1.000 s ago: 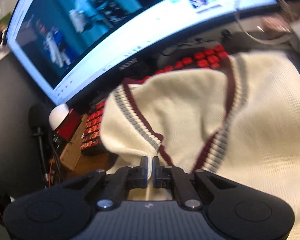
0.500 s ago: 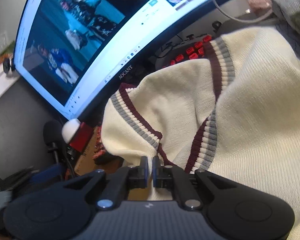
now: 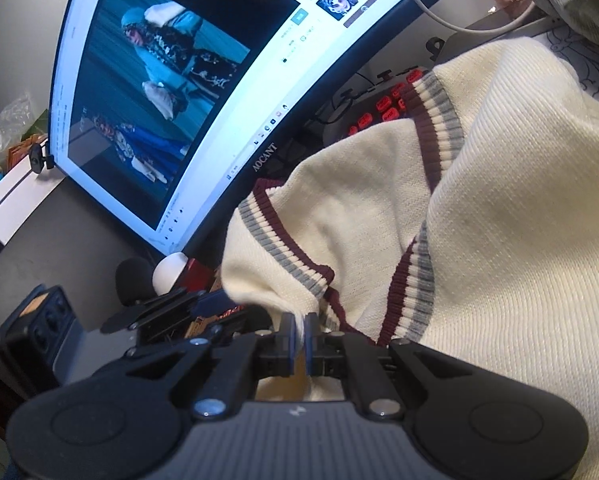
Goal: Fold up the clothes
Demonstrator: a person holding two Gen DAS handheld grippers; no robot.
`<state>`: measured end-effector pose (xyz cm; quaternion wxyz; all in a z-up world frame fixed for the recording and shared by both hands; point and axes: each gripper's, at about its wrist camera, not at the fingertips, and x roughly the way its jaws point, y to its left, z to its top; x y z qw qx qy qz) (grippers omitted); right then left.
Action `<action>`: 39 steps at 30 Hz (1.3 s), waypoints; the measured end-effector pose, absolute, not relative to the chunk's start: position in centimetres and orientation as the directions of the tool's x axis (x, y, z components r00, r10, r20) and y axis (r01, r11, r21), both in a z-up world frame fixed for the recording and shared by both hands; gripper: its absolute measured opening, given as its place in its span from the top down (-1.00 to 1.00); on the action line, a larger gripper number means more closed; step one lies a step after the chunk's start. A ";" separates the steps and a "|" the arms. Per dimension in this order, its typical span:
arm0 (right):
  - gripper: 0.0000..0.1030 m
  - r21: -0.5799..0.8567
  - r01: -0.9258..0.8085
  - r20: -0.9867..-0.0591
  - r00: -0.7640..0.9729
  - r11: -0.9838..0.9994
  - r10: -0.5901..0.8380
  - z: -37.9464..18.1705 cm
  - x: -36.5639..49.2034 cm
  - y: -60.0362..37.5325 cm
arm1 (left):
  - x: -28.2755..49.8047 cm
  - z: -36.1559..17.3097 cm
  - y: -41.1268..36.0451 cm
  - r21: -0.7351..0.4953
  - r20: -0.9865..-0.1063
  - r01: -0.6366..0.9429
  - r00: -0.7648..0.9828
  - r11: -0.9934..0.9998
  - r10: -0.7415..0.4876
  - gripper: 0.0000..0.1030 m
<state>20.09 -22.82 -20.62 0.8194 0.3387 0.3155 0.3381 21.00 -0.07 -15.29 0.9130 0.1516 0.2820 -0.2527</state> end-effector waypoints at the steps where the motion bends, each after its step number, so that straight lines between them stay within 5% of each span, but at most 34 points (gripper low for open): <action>1: 0.91 0.768 -0.342 -0.288 0.571 0.542 0.769 -20.6 20.1 -22.8 | 20.8 -15.2 -0.1 0.146 -0.582 0.543 0.723 0.827 -0.373 0.89; 9: 0.76 0.776 -0.340 -0.261 0.594 0.531 0.761 -19.0 19.2 -23.3 | 19.1 -13.3 0.2 0.312 -0.520 0.497 0.802 0.810 -0.293 0.90; 11: 0.43 0.795 -0.318 -0.254 0.599 0.517 0.760 -17.8 19.2 -23.8 | 19.1 -13.0 0.7 0.347 -0.518 0.489 0.811 0.801 -0.271 0.90; 18: 0.02 0.757 -0.346 -0.274 0.602 0.555 0.750 -13.0 22.8 -22.9 | 19.7 -12.1 2.0 0.414 -0.507 0.466 0.831 0.782 -0.228 0.90; 25: 0.05 0.741 -0.407 -0.306 0.504 0.534 0.808 -13.8 30.3 -18.8 | 23.0 -11.7 4.0 0.356 -0.547 0.447 0.812 0.821 -0.205 0.90; 27: 0.28 0.768 -0.398 -0.293 0.479 0.502 0.828 -14.5 31.2 -18.3 | 23.9 -11.8 4.6 0.327 -0.556 0.426 0.809 0.843 -0.194 0.90; 28: 0.77 0.783 -0.390 -0.285 0.467 0.484 0.837 -14.9 31.7 -18.1 | 24.4 -11.8 4.9 0.298 -0.560 0.415 0.805 0.859 -0.195 0.90; 29: 0.87 0.796 -0.384 -0.274 0.462 0.469 0.844 -15.1 32.0 -18.0 | 24.8 -11.8 5.3 0.262 -0.564 0.404 0.801 0.877 -0.200 0.90; 33: 0.88 0.786 -0.389 -0.231 0.534 0.480 0.813 -14.7 32.1 -18.5 | 25.7 -11.9 6.3 0.201 -0.563 0.349 0.806 0.915 -0.184 0.81; 39: 0.79 0.649 -0.376 -0.337 0.637 0.661 0.693 -13.9 31.9 -18.3 | 25.3 -12.0 6.7 0.263 -0.580 0.303 0.809 0.916 -0.101 0.77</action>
